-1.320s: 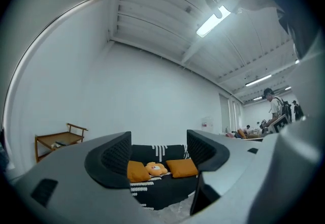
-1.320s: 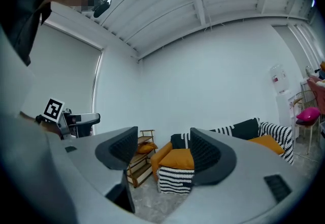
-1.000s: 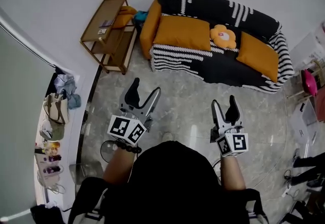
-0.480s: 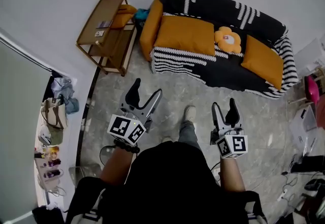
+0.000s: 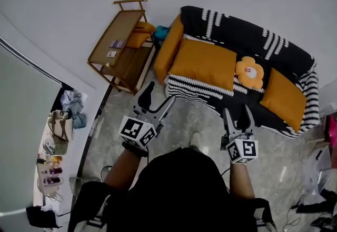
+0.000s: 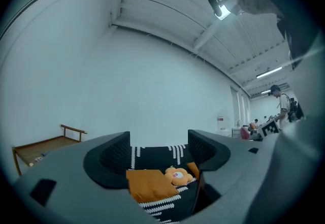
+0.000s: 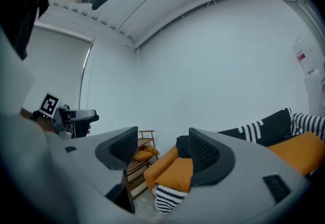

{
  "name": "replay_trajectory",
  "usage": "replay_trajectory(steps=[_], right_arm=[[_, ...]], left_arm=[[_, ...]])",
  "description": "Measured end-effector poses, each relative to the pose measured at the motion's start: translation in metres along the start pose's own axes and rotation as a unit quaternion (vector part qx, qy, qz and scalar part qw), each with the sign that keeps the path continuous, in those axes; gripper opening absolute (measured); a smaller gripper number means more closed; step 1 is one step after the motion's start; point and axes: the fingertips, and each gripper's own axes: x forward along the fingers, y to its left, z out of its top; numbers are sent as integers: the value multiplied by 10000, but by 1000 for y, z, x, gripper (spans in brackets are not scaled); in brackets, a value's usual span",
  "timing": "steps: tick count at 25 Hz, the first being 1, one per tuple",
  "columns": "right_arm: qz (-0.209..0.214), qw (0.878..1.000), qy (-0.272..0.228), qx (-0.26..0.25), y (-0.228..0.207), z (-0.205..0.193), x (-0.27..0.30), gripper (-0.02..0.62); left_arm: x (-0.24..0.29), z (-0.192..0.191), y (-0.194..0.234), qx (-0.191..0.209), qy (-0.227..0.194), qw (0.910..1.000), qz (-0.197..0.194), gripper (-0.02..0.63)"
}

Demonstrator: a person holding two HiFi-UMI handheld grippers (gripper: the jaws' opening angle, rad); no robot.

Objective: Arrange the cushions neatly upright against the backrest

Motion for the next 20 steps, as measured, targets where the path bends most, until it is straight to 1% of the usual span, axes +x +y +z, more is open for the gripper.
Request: replay_trajectory(steps=[5, 7, 9, 12, 15, 20], right_arm=[[172, 9995, 215, -178, -45, 5, 54, 315], [185, 9993, 228, -243, -63, 10, 65, 314], [173, 9992, 224, -291, -79, 13, 73, 315], [78, 9995, 280, -157, -101, 9, 80, 315], [10, 9993, 385, -31, -113, -1, 86, 314], [-5, 9989, 454, -94, -118, -5, 107, 314]], left_arm=[[53, -2, 16, -40, 3, 9996, 276, 357], [70, -5, 19, -25, 12, 9994, 356, 357], [84, -11, 21, -93, 44, 9990, 434, 359], [100, -19, 20, -140, 168, 9987, 452, 359], [113, -26, 23, -122, 287, 9986, 436, 357], [137, -36, 42, -135, 350, 9984, 417, 359]])
